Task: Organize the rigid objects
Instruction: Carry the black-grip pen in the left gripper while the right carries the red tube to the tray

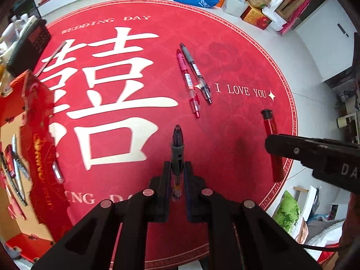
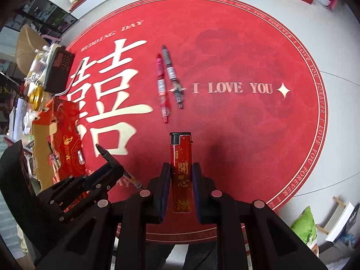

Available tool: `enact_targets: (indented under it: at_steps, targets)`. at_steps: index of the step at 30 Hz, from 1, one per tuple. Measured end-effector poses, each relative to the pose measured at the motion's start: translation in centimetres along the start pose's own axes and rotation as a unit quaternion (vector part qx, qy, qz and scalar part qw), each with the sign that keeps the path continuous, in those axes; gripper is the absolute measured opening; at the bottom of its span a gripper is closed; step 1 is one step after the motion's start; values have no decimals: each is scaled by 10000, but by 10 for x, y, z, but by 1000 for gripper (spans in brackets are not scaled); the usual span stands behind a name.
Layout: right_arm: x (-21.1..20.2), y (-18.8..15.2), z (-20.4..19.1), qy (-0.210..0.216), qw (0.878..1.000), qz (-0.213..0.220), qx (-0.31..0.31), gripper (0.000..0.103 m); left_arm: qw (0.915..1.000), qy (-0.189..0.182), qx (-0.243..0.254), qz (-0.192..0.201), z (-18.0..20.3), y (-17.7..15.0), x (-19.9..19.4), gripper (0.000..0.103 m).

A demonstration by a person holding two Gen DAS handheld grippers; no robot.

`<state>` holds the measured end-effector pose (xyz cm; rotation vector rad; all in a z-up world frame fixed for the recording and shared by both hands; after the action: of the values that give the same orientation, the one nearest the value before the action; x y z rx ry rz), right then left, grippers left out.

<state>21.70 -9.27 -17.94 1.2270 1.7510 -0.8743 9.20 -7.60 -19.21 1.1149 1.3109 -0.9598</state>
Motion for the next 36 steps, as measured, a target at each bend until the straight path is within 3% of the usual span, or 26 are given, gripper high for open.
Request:
enact_targets:
  at_steps: [14, 22, 31, 36]
  targets:
    - [-10, -15, -60, -87, 9994, 125, -310, 20, 9983, -175, -375, 417, -53, -14, -33, 11]
    - [-23, -15, -86, -90, 9978, 226, -611, 20, 9964, -87, -522, 665, -75, -20, -67, 11]
    - [-35, -19, -155, 77, 9898, 315, -1387, 20, 9898, 68, -990, 1018, -116, -36, -115, 11]
    - [-34, -25, -203, 224, 9821, 315, -1843, 20, 9821, 378, -1390, 1217, -155, -45, -142, 11]
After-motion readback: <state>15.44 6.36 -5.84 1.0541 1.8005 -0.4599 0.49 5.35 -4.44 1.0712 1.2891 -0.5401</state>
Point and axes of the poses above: each gripper's, at about its wrist camera, not at the fingertips, and x roughly the way its jaws point, z to its right, y to its top, the point moved 4 cm from there along x, roughly the way its jaws point, and after that the axes turned 1 degree about x, right-handed, at the moved point
